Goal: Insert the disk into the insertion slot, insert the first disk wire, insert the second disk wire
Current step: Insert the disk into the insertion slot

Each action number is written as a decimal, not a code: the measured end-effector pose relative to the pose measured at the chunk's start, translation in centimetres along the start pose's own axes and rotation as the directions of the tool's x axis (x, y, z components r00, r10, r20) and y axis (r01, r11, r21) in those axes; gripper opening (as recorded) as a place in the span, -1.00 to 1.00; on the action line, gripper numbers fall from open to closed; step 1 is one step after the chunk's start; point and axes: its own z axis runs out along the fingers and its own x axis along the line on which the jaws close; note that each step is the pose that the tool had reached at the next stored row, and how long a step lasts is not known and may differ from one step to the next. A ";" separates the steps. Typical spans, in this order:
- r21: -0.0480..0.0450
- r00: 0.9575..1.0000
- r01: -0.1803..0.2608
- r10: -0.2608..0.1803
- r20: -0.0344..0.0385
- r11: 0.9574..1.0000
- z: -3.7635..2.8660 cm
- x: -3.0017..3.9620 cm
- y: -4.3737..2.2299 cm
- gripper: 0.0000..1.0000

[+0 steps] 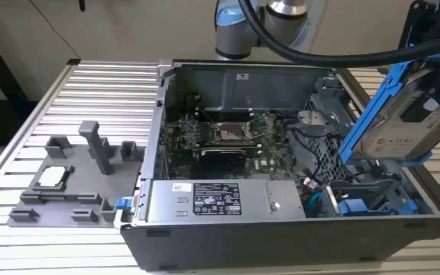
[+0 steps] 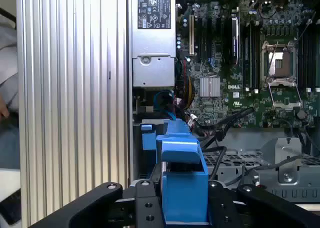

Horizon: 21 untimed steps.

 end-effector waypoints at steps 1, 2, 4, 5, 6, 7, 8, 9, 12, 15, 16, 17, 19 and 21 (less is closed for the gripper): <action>0.000 1.000 0.000 0.000 0.000 1.000 0.00 0.00 0.00 -0.35; 0.000 1.000 0.000 0.000 0.000 1.000 0.00 0.00 0.00 -0.35; 0.000 1.000 0.000 0.000 0.000 1.000 0.00 0.00 0.00 -0.35; 0.000 1.000 0.000 0.000 0.000 1.000 0.00 0.00 0.00 -0.35; 0.000 1.000 0.000 0.000 0.000 1.000 0.00 0.00 0.00 -0.35; 0.000 1.000 0.000 0.000 0.000 1.000 0.00 0.00 0.00 -0.35; 0.000 1.000 0.000 0.000 0.000 1.000 0.00 0.00 0.00 -0.35; 0.000 1.000 0.000 0.000 0.000 1.000 0.00 0.00 0.00 -0.35; 0.000 1.000 0.000 0.000 0.000 1.000 0.05 0.00 0.00 -0.35; 0.000 1.000 0.001 -0.001 0.002 1.000 0.28 0.05 -0.01 -0.35; 0.000 1.000 0.001 -0.001 0.001 1.000 0.37 0.11 -0.03 -0.35; 0.000 1.000 0.002 -0.002 0.001 1.000 0.48 0.16 -0.05 -0.35; 0.000 1.000 0.004 -0.004 0.001 1.000 0.69 0.30 -0.14 -0.35; 0.000 1.000 0.005 -0.005 0.001 1.000 0.91 0.46 -0.32 -0.35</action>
